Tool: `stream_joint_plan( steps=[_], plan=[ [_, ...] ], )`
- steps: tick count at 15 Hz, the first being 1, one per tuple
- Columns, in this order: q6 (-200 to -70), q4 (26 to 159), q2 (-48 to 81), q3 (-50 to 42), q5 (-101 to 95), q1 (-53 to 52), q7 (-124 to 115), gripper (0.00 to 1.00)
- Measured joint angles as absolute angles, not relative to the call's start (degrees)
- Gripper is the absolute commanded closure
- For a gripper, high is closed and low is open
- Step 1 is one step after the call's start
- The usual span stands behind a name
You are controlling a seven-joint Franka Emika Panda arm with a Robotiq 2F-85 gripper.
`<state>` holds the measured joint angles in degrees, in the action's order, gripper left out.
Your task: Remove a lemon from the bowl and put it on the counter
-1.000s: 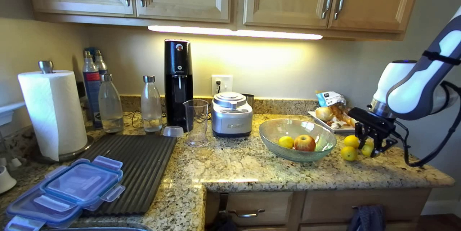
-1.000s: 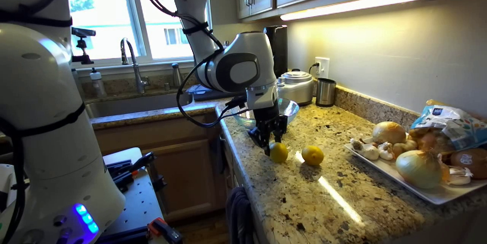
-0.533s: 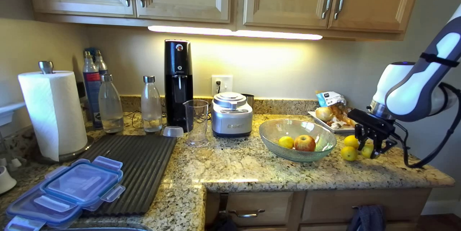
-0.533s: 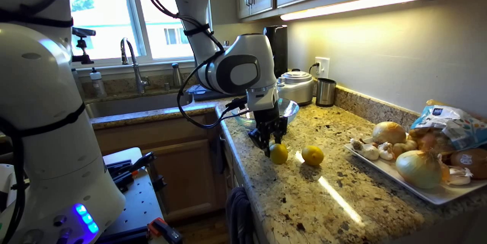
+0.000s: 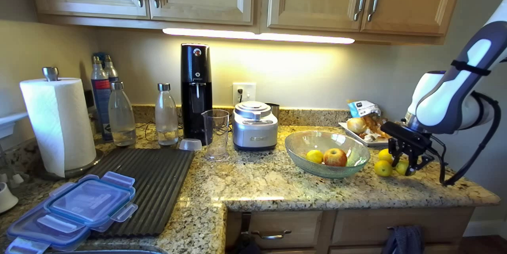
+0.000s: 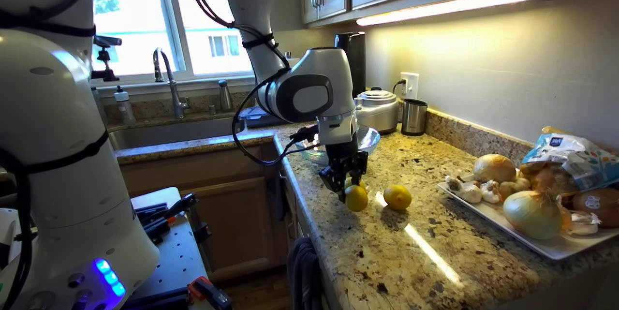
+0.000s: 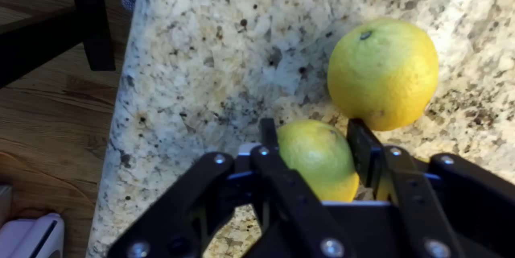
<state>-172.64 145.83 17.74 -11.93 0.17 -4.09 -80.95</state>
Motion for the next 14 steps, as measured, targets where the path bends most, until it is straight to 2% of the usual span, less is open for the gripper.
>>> stream_joint_plan(
  steps=[2, 3, 4, 6, 10, 14],
  plan=[
    [-172.6, 145.2, 18.1, -12.0, 1.0, -4.1, -80.4, 0.78],
    [-172.6, 145.0, 18.2, -12.1, 1.3, -4.1, -80.2, 0.69],
    [-172.6, 144.8, 18.4, -12.3, 1.4, -4.2, -80.0, 0.29],
    [-172.6, 144.6, 18.7, -12.8, 1.5, -4.5, -80.0, 0.27],
    [-172.6, 144.6, 18.9, -12.9, 1.7, -4.6, -80.0, 0.03],
    [-172.6, 144.6, 19.0, -14.0, 1.7, -6.0, -80.0, 0.00]
  ],
)
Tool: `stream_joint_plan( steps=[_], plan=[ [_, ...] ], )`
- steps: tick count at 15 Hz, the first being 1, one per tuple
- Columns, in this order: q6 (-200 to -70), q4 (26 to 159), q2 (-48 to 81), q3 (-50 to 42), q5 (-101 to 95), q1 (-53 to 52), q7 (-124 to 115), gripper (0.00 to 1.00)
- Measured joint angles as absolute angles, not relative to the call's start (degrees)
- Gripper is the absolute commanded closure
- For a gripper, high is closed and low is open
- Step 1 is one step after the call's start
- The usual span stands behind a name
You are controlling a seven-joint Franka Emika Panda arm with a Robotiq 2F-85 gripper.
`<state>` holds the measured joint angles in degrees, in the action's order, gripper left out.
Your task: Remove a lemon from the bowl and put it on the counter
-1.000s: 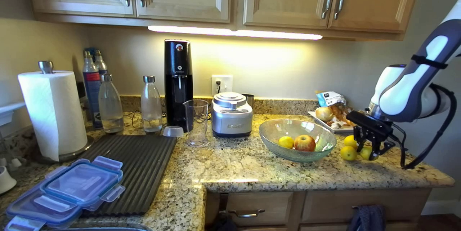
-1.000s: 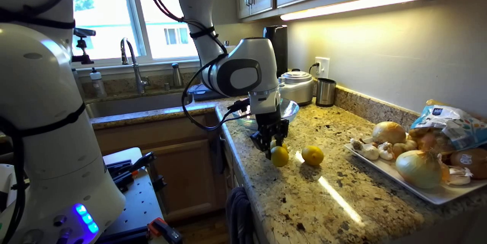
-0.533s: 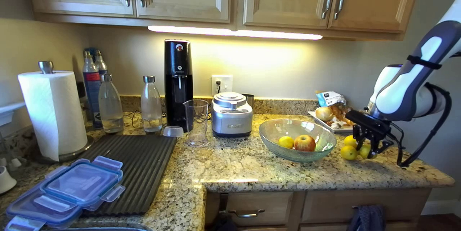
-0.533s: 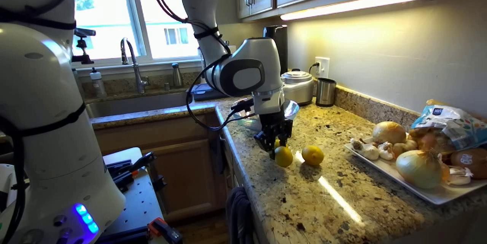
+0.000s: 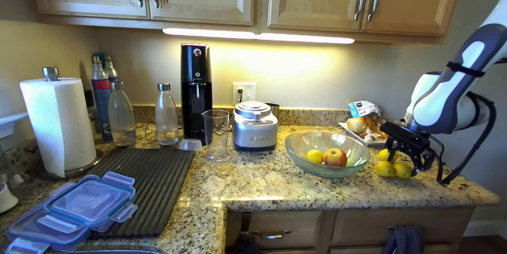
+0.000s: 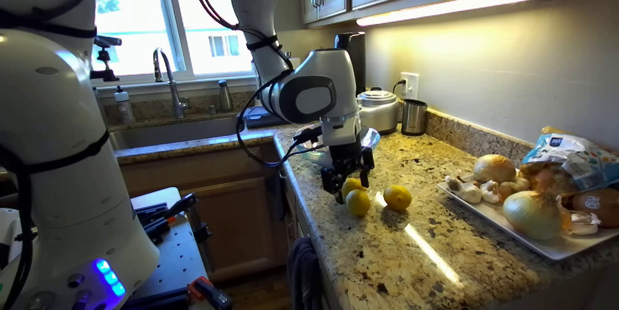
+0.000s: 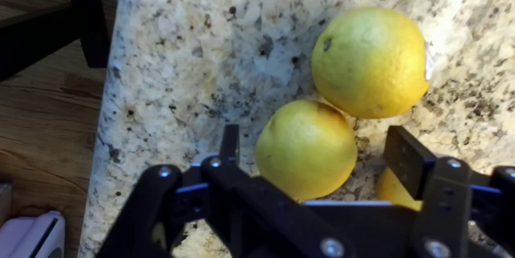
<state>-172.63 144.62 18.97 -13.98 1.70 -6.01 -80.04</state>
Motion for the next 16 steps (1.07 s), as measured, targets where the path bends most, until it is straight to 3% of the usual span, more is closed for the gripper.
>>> stream_joint_plan(
  steps=[7, 16],
  plan=[
    [-164.5, 144.4, 12.0, -18.7, -5.2, -15.3, -80.0, 0.00],
    [-144.4, 142.7, -5.1, -4.2, -10.2, -10.5, -78.3, 0.00]
  ],
)
